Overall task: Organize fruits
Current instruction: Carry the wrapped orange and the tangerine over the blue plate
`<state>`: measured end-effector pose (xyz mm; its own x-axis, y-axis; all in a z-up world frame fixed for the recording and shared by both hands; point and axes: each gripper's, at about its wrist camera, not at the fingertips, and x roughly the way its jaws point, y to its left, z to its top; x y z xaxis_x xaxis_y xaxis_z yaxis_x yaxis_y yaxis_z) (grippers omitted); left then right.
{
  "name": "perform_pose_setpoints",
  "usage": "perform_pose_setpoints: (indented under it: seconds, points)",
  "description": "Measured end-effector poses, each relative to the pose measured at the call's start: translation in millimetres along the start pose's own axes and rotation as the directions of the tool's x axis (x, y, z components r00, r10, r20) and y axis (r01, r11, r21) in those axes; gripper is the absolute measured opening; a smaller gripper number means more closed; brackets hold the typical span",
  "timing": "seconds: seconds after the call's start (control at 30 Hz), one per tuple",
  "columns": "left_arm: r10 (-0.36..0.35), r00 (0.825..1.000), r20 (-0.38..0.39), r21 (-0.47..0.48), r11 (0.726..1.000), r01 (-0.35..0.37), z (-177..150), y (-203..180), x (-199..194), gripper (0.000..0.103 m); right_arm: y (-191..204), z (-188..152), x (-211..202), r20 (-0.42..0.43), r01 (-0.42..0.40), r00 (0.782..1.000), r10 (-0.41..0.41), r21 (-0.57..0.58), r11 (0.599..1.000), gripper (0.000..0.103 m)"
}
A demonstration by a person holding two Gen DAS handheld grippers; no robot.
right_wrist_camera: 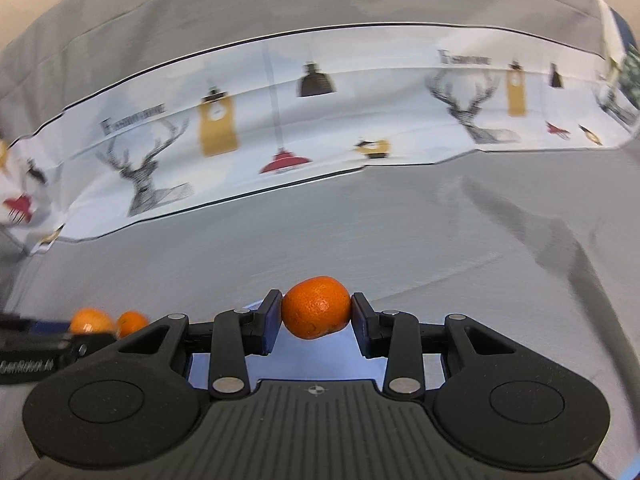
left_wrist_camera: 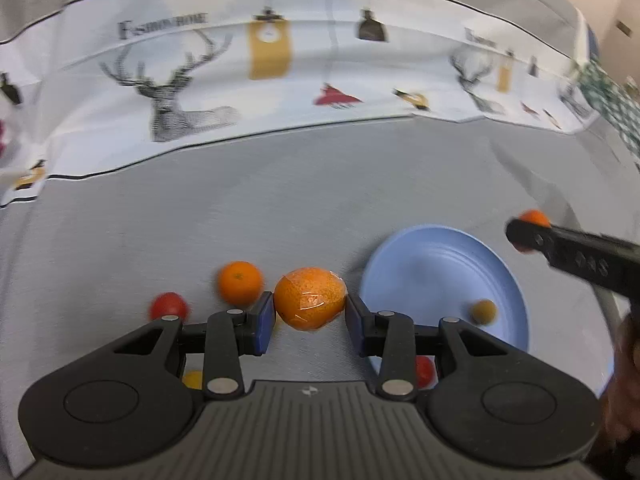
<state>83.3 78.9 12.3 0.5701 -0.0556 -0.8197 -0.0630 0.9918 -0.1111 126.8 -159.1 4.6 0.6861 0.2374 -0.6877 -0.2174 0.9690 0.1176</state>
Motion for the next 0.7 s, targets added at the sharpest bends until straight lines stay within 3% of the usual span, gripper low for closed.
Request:
perform_pose_setpoints:
  seconds: [0.2,0.7]
  points:
    - [-0.12,0.993,-0.022,0.091,0.988,0.121,-13.0,-34.8,6.2,0.042,-8.1,-3.6,7.3,-0.049,0.031,0.998,-0.03,0.011,0.999,0.039]
    - [-0.211,0.977,-0.029,0.172,0.962,0.213,-26.2,-71.7,29.9,0.042,-0.8,-2.5,14.8,-0.086,0.049,0.995,-0.05,-0.02,0.999,0.039]
